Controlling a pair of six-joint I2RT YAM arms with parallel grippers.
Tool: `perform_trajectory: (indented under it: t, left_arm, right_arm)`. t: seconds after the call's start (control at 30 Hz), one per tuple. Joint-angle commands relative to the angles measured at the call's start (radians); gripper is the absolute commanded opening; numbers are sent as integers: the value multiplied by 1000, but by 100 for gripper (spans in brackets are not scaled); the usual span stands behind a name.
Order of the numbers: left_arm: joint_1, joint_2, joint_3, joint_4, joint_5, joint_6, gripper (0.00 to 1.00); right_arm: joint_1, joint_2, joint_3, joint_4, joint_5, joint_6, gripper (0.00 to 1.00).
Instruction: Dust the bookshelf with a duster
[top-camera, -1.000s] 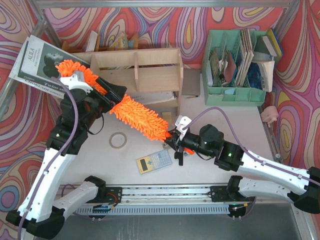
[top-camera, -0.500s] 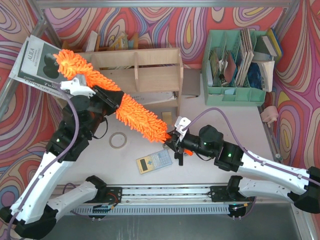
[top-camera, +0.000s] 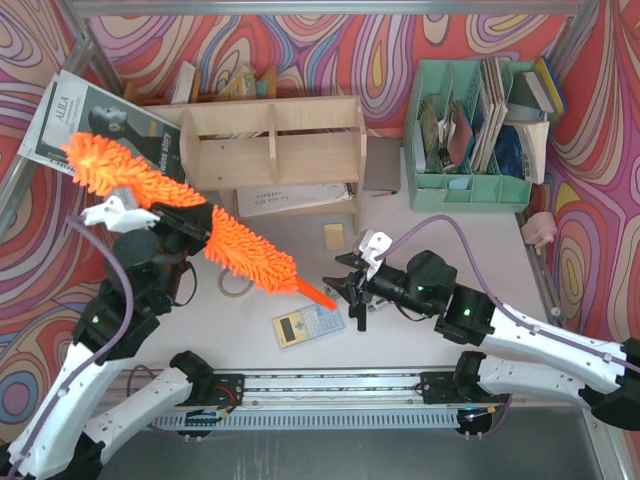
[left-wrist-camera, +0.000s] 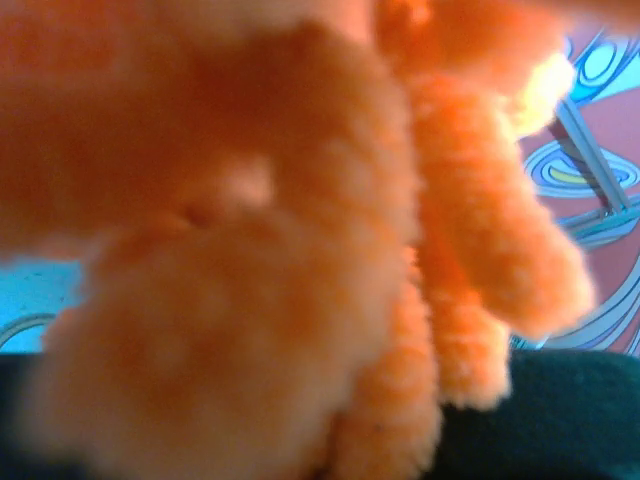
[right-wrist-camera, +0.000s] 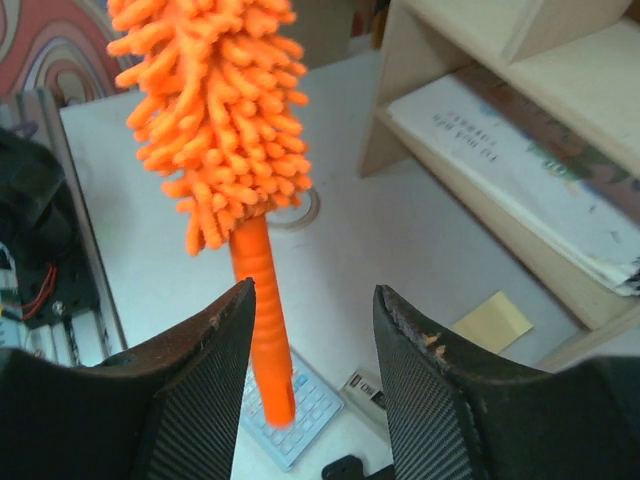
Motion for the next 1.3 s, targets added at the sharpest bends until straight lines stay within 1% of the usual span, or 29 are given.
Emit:
perform_trajectory:
  t: [0.0,0.07,0.23,0.43,0.6,0.77,1.1,1.27]
  left_arm:
    - [2,-94,-27,-3,-149,17,0]
    - [2,-131,-41,-2,-188,11,0]
    - [2,-225,-93,28,-243,-2,0]
    - [2,-326,-157,-29,-326,-69,0]
    - [2,-460,-233,-130,-455,-198,0]
    - [2,-586,-317,-213,-518,-305,0]
    - [2,-661,-453,-343,-572,-502,1]
    - [2,-682,-543,-353,-569,-622,1]
  right_arm:
    - [-2,-67,14,70,75,1,53]
    - [-2,-66,29,51,85,0,55]
    - [-3,-54,51,28,127,12,56]
    - [-3,-38,71,2,175,35,58]
    - [-3,-13,89,-11,220,55,59]
    - [-3,21,105,-24,249,77,59]
    - [-2,54,125,-61,266,111,59]
    - [-3,56,125,-77,271,125,59]
